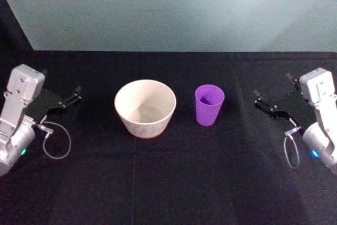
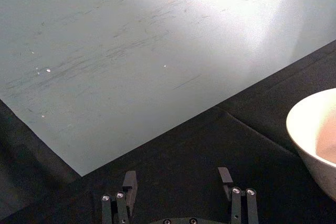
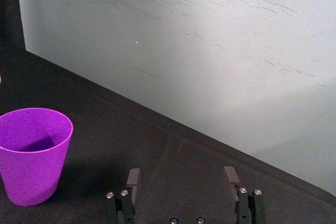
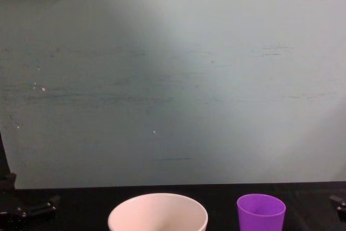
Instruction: Pick up the cup and pour the mung beans from the cup into the bowl.
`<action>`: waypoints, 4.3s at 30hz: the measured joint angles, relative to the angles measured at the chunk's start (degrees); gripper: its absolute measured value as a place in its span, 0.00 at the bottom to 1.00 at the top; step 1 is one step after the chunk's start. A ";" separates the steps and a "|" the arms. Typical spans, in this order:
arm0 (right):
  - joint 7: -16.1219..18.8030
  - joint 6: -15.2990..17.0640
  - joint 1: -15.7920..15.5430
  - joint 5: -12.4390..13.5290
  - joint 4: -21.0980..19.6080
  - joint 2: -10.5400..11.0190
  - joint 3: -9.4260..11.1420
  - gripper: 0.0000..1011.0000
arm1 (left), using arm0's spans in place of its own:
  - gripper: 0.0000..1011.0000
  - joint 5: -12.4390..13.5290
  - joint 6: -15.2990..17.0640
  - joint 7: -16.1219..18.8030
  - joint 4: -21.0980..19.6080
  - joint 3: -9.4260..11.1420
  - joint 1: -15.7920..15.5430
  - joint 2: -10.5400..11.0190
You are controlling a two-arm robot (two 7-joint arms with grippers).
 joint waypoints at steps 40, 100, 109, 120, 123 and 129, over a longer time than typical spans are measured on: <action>0.00 0.00 0.00 0.00 0.00 0.00 0.00 0.99 | 0.99 0.00 0.00 0.00 0.00 0.00 0.00 0.00; 17.55 -1.26 1.64 4.60 8.44 -15.19 1.82 0.99 | 0.99 0.00 0.00 0.00 0.00 0.00 0.00 0.00; 18.86 -1.23 1.96 4.85 9.65 -16.78 2.89 0.99 | 0.99 0.00 0.00 0.00 0.00 0.00 0.00 0.00; 19.93 -1.22 1.99 3.61 10.60 -17.97 4.09 0.87 | 0.99 0.00 0.00 0.00 0.00 0.00 0.00 0.00; 20.26 -1.38 1.95 3.49 10.85 -18.31 4.52 0.79 | 0.99 0.00 0.00 0.00 0.00 0.00 0.00 0.00; 20.67 -1.40 1.61 2.98 10.37 -18.64 5.24 0.73 | 0.99 0.00 0.00 0.00 0.00 0.00 0.00 0.00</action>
